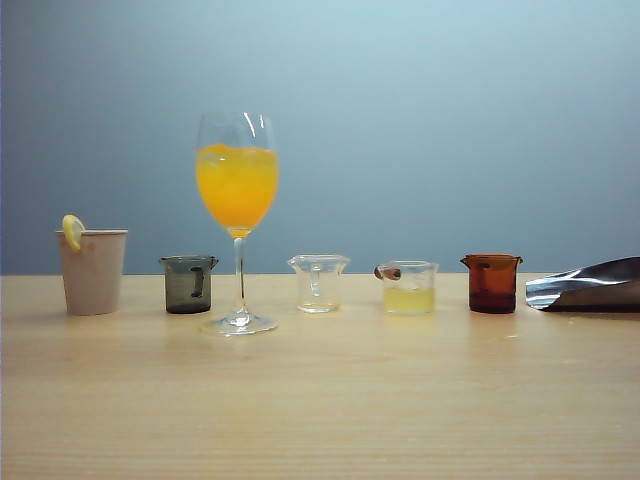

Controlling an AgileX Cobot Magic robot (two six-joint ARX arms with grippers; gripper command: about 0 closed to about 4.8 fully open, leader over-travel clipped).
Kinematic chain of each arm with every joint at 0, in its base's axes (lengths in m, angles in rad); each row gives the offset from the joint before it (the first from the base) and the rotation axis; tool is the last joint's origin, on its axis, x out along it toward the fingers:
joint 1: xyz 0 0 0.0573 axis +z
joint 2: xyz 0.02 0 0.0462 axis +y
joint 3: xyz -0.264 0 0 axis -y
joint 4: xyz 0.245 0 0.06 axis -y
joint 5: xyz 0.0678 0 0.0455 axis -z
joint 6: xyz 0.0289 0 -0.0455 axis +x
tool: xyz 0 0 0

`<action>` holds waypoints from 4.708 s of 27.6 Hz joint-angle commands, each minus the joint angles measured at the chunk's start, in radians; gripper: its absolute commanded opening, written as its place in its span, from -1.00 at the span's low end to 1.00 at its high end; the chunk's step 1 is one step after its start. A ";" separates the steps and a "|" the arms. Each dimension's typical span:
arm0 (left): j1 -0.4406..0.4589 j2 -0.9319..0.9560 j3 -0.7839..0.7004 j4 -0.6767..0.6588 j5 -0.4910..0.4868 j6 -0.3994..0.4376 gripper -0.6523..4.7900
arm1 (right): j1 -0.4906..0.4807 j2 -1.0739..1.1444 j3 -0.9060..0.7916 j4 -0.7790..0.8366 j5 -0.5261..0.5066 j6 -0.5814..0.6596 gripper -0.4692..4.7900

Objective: Pick up the third measuring cup from the left, pour the pineapple juice inside into the goblet, and finally put the measuring cup back in its original place.

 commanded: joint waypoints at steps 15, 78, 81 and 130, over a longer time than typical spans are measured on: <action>-0.033 0.014 0.171 -0.104 0.016 -0.027 -0.78 | 0.001 0.031 0.168 -0.083 -0.022 -0.002 -0.86; -0.541 0.911 0.877 -0.435 0.109 0.237 -0.78 | 0.459 1.876 0.787 0.785 0.093 0.064 0.81; -0.541 0.912 0.877 -0.436 0.109 0.236 -0.78 | 0.459 1.922 0.843 0.780 0.059 0.063 0.85; -0.541 0.912 0.876 -0.524 0.102 0.236 -0.78 | 0.436 1.937 1.109 0.690 0.065 0.055 -0.07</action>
